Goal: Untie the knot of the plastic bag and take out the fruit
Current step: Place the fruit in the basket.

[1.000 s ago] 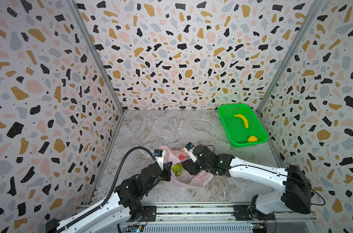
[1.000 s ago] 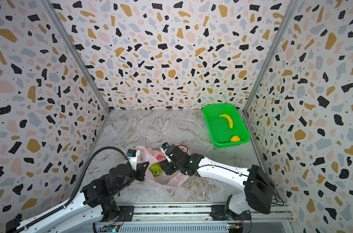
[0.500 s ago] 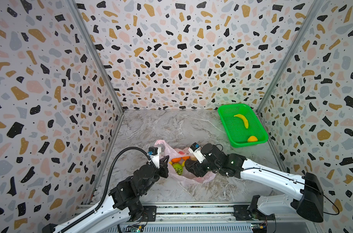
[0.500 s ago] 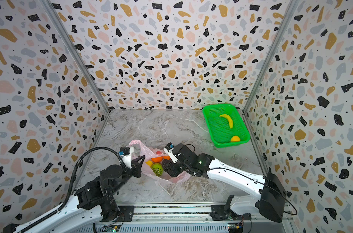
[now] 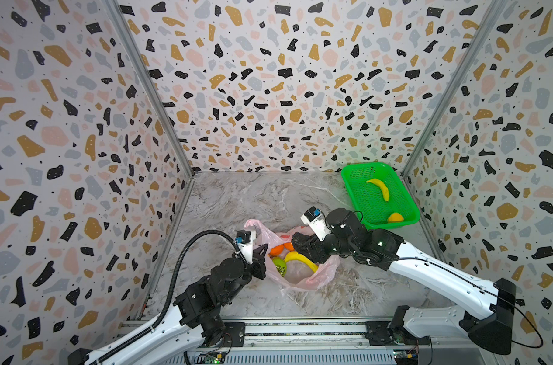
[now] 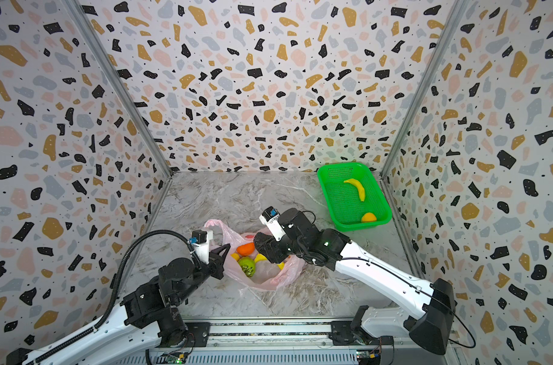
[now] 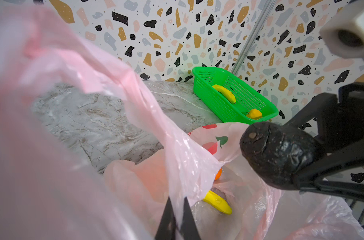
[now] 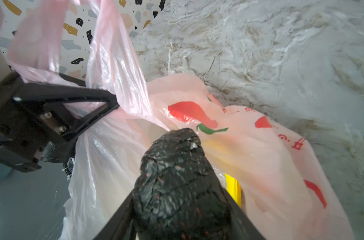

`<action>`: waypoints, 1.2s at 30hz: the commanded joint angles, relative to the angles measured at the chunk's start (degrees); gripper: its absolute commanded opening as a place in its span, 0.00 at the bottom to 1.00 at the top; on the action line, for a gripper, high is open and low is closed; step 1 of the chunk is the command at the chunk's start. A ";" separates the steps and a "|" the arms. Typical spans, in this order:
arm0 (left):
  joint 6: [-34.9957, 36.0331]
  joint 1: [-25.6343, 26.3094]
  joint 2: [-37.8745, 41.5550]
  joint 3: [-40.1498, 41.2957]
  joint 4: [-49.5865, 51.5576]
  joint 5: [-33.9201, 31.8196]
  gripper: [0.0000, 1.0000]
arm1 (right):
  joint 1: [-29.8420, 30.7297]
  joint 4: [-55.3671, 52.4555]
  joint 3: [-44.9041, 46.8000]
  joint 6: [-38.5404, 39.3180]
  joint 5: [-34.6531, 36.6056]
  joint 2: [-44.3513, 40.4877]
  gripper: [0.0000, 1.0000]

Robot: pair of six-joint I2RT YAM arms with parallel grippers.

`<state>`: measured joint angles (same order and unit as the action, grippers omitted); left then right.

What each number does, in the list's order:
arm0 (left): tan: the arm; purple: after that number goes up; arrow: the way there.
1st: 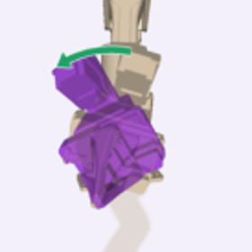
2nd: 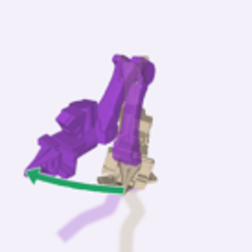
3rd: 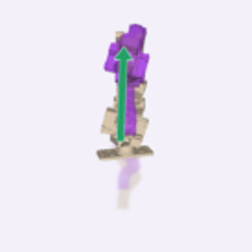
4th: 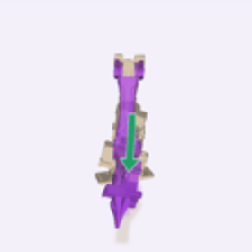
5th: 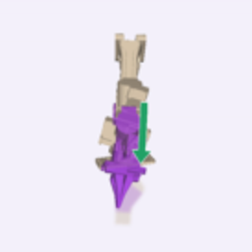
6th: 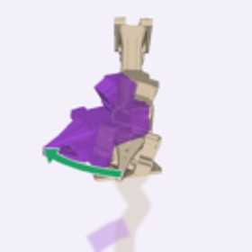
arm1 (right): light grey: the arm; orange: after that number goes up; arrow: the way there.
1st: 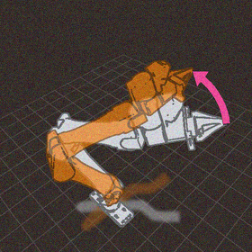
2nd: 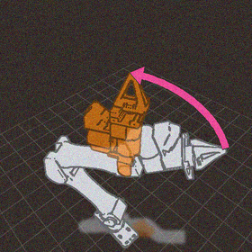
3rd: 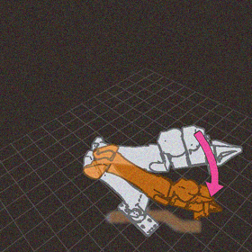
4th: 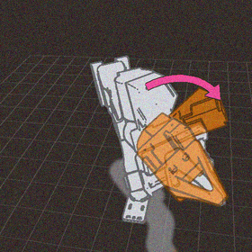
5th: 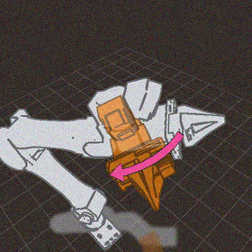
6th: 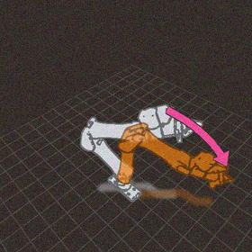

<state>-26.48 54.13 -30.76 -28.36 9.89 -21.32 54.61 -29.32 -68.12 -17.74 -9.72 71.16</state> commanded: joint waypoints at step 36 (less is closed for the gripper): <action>-3.36 1.68 0.15 -1.30 9.20 -3.74 0.00 | -55.20 18.88 -9.53 5.26 11.58 32.75 0.86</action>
<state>-29.26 55.31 -30.59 -28.05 18.31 -23.79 -0.84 -10.66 -74.91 -12.91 1.56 106.02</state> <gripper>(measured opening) 0.047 0.842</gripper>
